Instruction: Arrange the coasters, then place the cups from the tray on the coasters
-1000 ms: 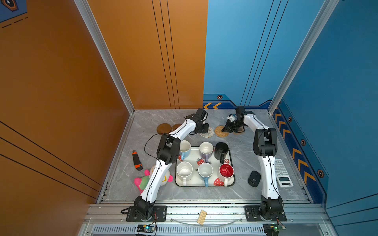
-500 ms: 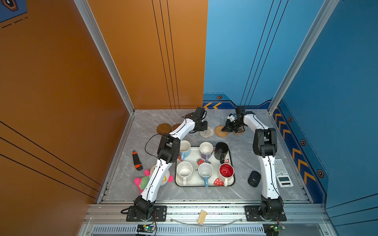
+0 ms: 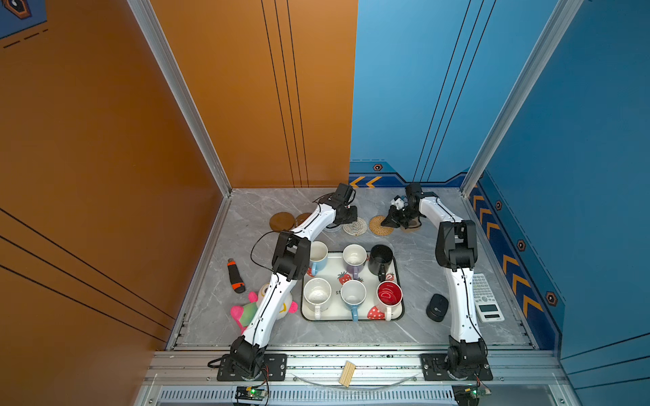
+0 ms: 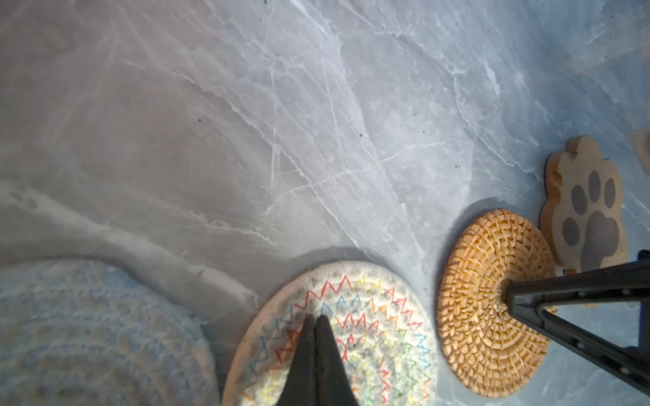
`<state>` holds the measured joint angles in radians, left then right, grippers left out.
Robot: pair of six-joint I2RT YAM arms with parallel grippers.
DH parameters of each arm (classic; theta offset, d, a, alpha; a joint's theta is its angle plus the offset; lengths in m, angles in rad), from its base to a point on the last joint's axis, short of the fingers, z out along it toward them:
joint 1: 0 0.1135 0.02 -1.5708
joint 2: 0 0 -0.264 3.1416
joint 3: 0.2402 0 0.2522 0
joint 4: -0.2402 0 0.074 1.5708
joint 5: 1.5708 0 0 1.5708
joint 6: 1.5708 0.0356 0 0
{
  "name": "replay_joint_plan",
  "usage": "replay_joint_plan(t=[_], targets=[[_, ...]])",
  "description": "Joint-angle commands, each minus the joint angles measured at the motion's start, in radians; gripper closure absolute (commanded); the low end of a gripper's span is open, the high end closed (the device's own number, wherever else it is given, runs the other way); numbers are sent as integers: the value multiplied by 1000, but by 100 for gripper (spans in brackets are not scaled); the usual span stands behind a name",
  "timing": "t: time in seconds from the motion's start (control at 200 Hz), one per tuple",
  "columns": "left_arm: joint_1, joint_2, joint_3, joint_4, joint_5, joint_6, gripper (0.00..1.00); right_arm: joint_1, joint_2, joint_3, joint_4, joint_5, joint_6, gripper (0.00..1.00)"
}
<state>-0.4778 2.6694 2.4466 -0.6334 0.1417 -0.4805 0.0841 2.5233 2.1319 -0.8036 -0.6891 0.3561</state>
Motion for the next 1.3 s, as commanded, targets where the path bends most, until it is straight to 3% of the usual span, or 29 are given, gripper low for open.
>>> replay_joint_plan(t=[0.0,0.3,0.561,0.871,1.297], targets=[[3,-1,20,22,-10,-8,100,2,-34,-32,-42,29,-19,95],[-11,-106,25,26,6,63,98,18,-138,-35,-44,30,-26,89],[-27,-250,-86,26,8,120,98,100,-161,-27,-21,12,-20,87],[-35,-490,-382,57,-29,192,98,202,-36,88,-8,-12,19,87],[-38,-795,-766,184,-66,194,97,217,82,157,16,23,85,94]])
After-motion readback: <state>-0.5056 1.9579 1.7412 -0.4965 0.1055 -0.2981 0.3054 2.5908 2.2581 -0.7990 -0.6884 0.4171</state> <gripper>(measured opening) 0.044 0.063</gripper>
